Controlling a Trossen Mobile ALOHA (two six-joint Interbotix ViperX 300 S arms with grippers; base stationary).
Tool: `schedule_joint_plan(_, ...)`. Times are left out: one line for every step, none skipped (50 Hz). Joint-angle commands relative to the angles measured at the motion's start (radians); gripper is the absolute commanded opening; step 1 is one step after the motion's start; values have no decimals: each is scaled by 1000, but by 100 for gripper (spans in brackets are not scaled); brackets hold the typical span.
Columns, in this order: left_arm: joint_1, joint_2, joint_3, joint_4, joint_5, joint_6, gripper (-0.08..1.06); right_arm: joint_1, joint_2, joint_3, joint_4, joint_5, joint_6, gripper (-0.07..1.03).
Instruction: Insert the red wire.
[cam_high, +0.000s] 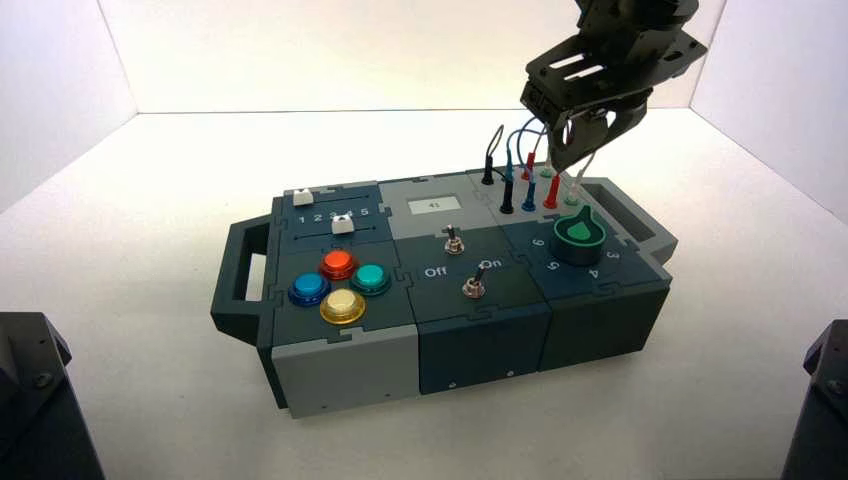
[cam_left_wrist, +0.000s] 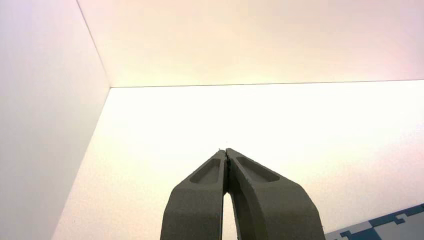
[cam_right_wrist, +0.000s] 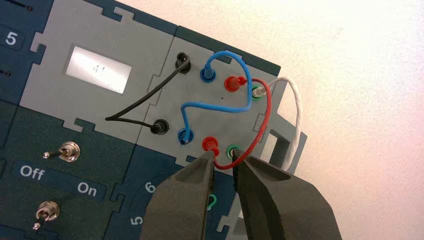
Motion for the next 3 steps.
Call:
schedule_joint_plan(15,8,-32,5,-9,6,-3,11,-11,-31,3,3,-2,21)
schedule_joint_plan(17,6,-32,5,-9,5,-3,11,-11,-31,3,5,-2,21)
schedule_joint_plan(18,8,-32,5,-9,5,-3,11,-11,-31,3,5,-2,21)
